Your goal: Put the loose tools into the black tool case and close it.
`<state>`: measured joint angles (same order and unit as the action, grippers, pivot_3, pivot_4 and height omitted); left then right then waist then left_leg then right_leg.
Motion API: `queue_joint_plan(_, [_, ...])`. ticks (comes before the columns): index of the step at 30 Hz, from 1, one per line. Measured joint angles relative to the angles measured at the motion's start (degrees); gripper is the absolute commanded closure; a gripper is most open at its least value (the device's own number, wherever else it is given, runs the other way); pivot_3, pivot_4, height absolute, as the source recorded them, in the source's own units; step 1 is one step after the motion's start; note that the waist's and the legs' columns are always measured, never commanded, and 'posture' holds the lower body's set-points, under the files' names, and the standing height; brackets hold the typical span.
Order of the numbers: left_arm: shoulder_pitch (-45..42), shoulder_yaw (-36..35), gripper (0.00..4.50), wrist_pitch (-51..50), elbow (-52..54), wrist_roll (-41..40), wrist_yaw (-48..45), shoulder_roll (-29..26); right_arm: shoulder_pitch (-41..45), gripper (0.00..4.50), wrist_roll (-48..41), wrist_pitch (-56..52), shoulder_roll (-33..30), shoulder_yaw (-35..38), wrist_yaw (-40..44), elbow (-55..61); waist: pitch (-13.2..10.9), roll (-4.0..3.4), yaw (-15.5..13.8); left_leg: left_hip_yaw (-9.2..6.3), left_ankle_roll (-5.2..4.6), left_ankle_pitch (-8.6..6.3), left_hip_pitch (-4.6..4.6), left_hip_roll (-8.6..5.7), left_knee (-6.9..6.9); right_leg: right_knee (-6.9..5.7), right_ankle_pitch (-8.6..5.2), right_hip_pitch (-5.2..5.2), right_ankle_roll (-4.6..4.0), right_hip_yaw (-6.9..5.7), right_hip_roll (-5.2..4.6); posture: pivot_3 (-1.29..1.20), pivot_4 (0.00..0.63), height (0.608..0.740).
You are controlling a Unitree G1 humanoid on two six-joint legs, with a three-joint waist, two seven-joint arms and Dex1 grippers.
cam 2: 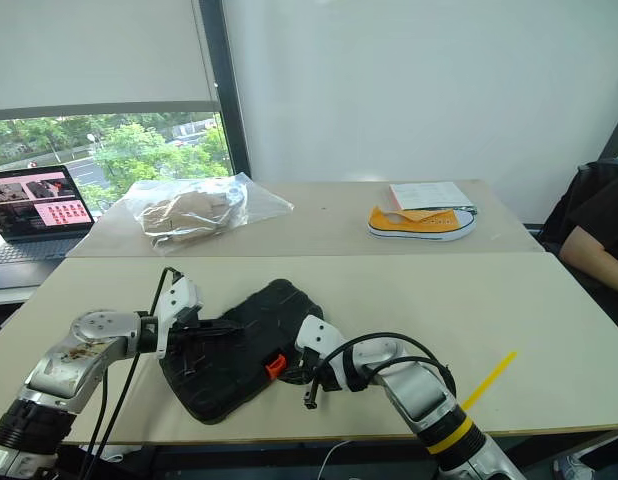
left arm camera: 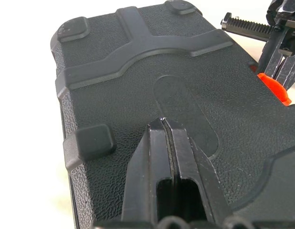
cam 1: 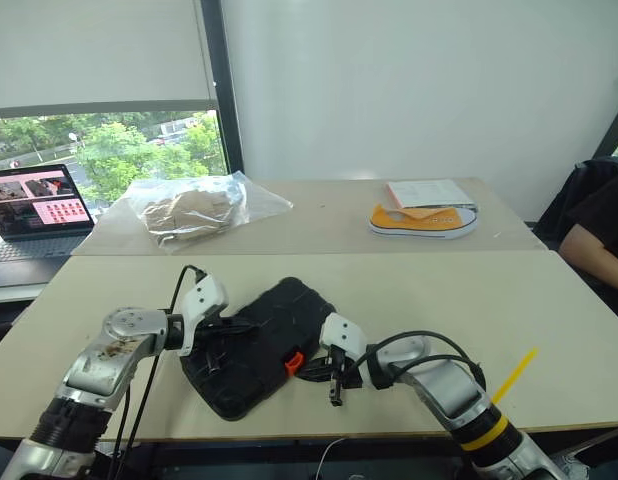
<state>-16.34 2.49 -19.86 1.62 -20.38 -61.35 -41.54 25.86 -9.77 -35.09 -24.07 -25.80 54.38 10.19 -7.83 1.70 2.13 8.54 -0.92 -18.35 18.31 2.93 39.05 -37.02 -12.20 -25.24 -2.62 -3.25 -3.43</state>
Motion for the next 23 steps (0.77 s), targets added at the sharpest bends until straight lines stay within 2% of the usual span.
queue_joint_plan(3, [3.24, -3.58, 3.85, 3.57, 0.05, -2.32, -0.83, 1.15, -1.61, 4.5, -1.68, 1.96, -3.0, 3.17, 1.81, 3.33, 0.0, 0.0, -0.04, -0.04, 0.01, 0.0, 0.02, 0.0, -0.19, 0.1, -0.1, -0.09, -0.16, -0.05, 0.02, 0.0, 0.15, 0.74])
queue_joint_plan(4, [5.07, -5.4, 3.44, 5.16, 0.24, -3.57, -1.49, 1.14, -3.15, 4.5, -3.01, 3.46, -4.78, 5.39, 2.82, 5.23, 0.01, -0.04, 0.0, -0.04, 0.02, -0.01, 0.02, -0.01, -0.33, 0.17, -0.12, -0.13, -0.18, -0.05, 0.02, 0.0, 0.15, 0.74])
queue_joint_plan(6, [7.29, -7.91, 2.73, 7.08, 0.62, -4.59, -2.3, 0.67, -5.93, 3.93, -5.0, 5.13, -6.83, 8.84, 4.08, 6.88, 0.0, -0.03, 0.1, -0.04, 0.1, -0.06, 0.04, 0.01, -0.43, 0.23, -0.17, -0.14, -0.22, -0.07, 0.07, 0.0, 0.15, 0.74])
queue_joint_plan(7, [9.65, -10.08, 2.42, 7.9, 1.26, -5.35, -3.3, -0.64, -8.18, 3.85, -6.19, 6.75, -7.97, 11.29, 4.7, 7.55, -0.01, -0.02, 0.25, -0.04, 0.16, -0.09, 0.04, 0.02, -0.48, 0.25, -0.2, -0.19, -0.25, -0.07, 0.08, 0.0, 0.15, 0.74])
queue_joint_plan(10, [17.01, -17.43, 1.37, 10.82, 1.08, -6.92, -5.95, -4.66, -13.2, 2.81, -7.3, 12.12, -11.44, 17.92, 5.67, 7.4, -0.06, -0.04, 0.38, -0.02, 0.22, -0.09, 0.05, -0.01, -0.71, 0.26, -0.32, -0.61, -0.18, -0.03, 0.03, 0.0, 0.15, 0.74])
queue_joint_plan(12, [20.74, -20.96, 0.82, 13.11, 1.19, -6.93, -6.94, -5.97, -13.85, 2.2, -7.32, 16.47, -12.82, 20.89, 6.63, 6.01, -0.08, -0.01, -0.05, 0.03, 0.45, 0.04, 0.22, -0.08, -0.7, 0.26, -0.32, -0.86, -0.19, -0.08, 0.02, 0.0, 0.15, 0.74])
queue_joint_plan(13, [23.06, -22.83, 0.35, 14.45, 1.21, -6.9, -7.3, -6.5, -14.28, 1.72, -7.38, 19.13, -13.37, 22.56, 7.14, 5.53, -0.09, -0.02, -0.26, 0.04, 0.42, 0.02, 0.22, -0.08, -0.71, 0.31, -0.32, -0.85, -0.18, -0.07, 0.01, 0.0, 0.15, 0.74])
queue_joint_plan(14, [26.03, -25.34, 0.07, 16.54, 1.13, -6.16, -7.23, -6.67, -15.12, 1.45, -7.46, 22.95, -14.44, 24.62, 8.36, 3.78, -0.09, -0.01, -0.56, 0.05, 0.15, -0.14, 0.24, -0.08, -0.71, 0.38, -0.34, -0.84, -0.16, -0.08, 0.01, 0.0, 0.15, 0.74])
queue_joint_plan(18, [33.34, -28.31, 0.0, 18.37, -0.83, -2.78, -4.88, -6.08, -16.69, 0.05, -7.4, 35.79, -16.08, 28.53, 13.52, -4.69, -0.25, 0.21, -1.22, 0.1, -0.18, -0.32, 0.46, -0.05, -0.72, 0.76, -0.34, -0.87, -0.15, -0.26, 0.03, 0.0, 0.15, 0.74])
queue_joint_plan(23, [36.08, -29.89, 0.0, 18.96, -0.72, 0.0, 0.23, -3.95, -15.3, 0.05, -7.45, 41.85, -15.77, 29.23, 15.17, -12.57, -0.3, 0.27, -1.9, 0.02, -0.13, -0.29, 0.87, -0.05, -0.47, 0.92, -0.08, -0.98, -0.53, -0.5, -0.04, 0.0, 0.15, 0.74])
